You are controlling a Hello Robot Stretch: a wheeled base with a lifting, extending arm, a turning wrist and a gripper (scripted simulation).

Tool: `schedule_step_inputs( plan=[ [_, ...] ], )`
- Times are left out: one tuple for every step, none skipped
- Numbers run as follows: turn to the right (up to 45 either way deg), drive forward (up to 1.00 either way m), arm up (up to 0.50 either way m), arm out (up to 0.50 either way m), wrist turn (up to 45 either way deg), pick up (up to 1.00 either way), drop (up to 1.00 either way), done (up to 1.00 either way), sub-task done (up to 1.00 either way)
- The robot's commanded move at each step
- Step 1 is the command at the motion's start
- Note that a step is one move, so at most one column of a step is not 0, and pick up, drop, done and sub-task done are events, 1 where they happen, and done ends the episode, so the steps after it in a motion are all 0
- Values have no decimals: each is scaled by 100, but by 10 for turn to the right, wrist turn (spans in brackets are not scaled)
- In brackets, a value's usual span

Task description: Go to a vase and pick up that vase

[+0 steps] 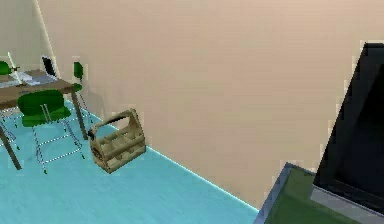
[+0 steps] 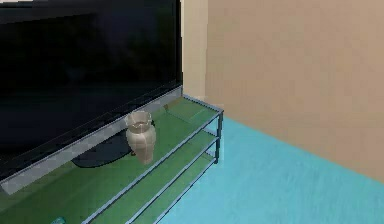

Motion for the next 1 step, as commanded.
schedule_step_inputs(
  plan=[
    [-120,0,0,0,0,0,0,0,0]
  ],
)
